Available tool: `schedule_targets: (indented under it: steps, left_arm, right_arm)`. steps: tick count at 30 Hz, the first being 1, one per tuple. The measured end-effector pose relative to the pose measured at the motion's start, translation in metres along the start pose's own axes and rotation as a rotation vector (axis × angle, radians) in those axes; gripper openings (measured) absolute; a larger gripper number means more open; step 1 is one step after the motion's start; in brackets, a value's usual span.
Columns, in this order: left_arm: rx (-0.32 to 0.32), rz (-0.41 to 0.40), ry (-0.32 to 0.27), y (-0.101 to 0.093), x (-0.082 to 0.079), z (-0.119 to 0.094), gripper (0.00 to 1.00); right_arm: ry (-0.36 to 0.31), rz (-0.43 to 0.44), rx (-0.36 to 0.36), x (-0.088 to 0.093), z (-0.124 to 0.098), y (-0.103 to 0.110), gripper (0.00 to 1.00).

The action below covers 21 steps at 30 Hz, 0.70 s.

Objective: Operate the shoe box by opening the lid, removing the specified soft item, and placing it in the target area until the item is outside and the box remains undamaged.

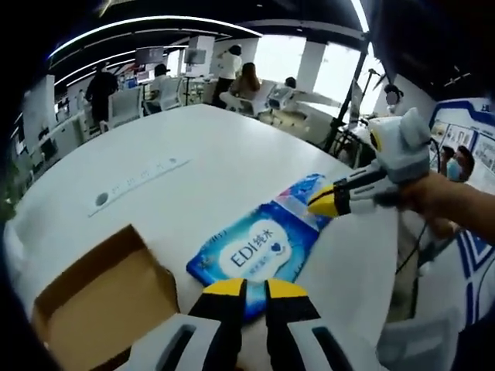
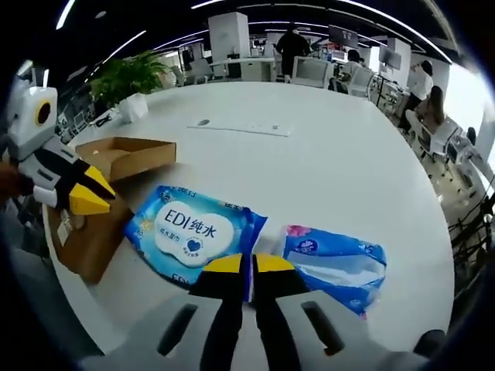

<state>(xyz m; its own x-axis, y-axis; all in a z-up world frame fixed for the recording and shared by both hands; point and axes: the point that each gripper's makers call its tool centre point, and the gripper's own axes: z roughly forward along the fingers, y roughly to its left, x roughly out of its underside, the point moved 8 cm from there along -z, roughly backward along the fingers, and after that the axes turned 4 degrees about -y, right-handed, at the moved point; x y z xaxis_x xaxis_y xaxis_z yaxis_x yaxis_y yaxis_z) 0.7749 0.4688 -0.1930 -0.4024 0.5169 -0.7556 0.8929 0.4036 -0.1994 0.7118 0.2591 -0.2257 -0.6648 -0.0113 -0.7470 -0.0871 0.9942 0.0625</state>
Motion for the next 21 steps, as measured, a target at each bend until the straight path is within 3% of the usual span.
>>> schedule_targets:
  steps: [6,9,21]
  left_arm:
    - [0.03,0.028,-0.023,-0.006,-0.002,-0.008,0.17]
    - [0.052,0.055,-0.05,-0.008,-0.002,-0.011,0.24]
    - [0.077,0.09,-0.065,-0.006,0.01,-0.031,0.35]
  right_arm:
    - [0.029,-0.099,-0.06,-0.002,-0.01,0.013,0.13]
    - [0.026,-0.116,-0.083,-0.005,-0.014,0.015,0.18]
    - [0.039,-0.214,-0.187,-0.012,-0.041,0.041,0.33]
